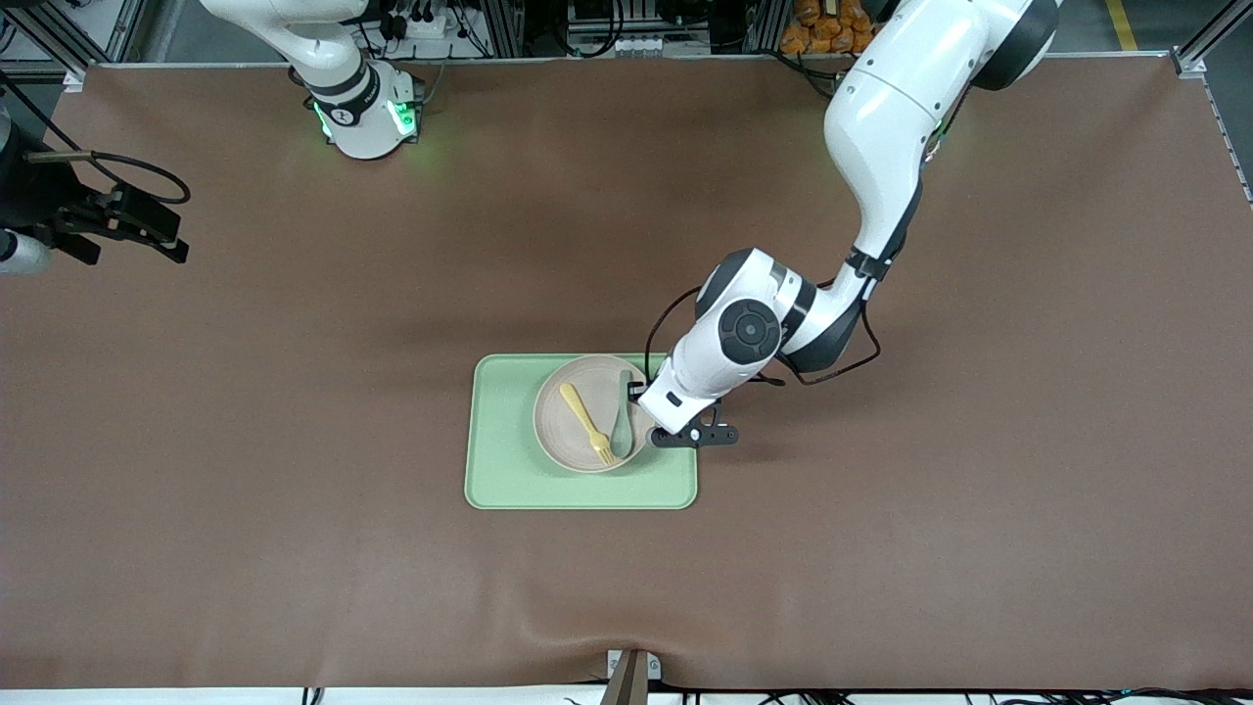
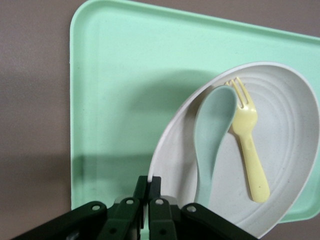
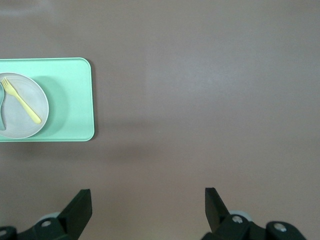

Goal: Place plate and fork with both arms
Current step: 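Carry the plate over the green tray with the left gripper, then lower the plate onto the tray and open the left gripper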

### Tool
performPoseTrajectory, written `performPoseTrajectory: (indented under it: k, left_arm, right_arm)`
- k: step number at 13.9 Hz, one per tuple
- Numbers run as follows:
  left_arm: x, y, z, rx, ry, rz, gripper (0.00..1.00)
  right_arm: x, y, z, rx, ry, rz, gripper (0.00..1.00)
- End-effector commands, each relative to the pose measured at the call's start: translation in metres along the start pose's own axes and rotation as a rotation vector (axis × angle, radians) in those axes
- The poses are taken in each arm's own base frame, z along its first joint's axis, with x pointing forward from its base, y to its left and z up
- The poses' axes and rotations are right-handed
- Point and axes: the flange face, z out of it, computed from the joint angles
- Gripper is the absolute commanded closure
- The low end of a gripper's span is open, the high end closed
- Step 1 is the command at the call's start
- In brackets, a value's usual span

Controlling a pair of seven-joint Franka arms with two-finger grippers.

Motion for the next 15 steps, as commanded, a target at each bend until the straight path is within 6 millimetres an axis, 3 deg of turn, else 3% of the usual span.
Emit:
performPoseTrajectory:
  k: [1, 3, 8, 15]
  left_arm:
    - [0.012, -0.001, -0.007, -0.015, 0.015, -0.036, 1.0]
    - [0.016, -0.007, -0.006, -0.017, 0.012, -0.053, 1.0]
    - [0.021, -0.025, 0.018, 0.001, -0.013, -0.085, 1.0]
    - [0.027, -0.039, 0.026, 0.007, -0.016, -0.059, 1.0]
  right_arm:
    - [0.0, 0.004, -0.002, 0.01, -0.004, -0.009, 0.0]
    - [0.0, 0.004, -0.002, 0.01, -0.005, -0.009, 0.0]
    - [0.0, 0.004, -0.002, 0.01, -0.005, -0.009, 0.0]
    - [0.0, 0.005, -0.002, 0.01, -0.005, -0.008, 0.0]
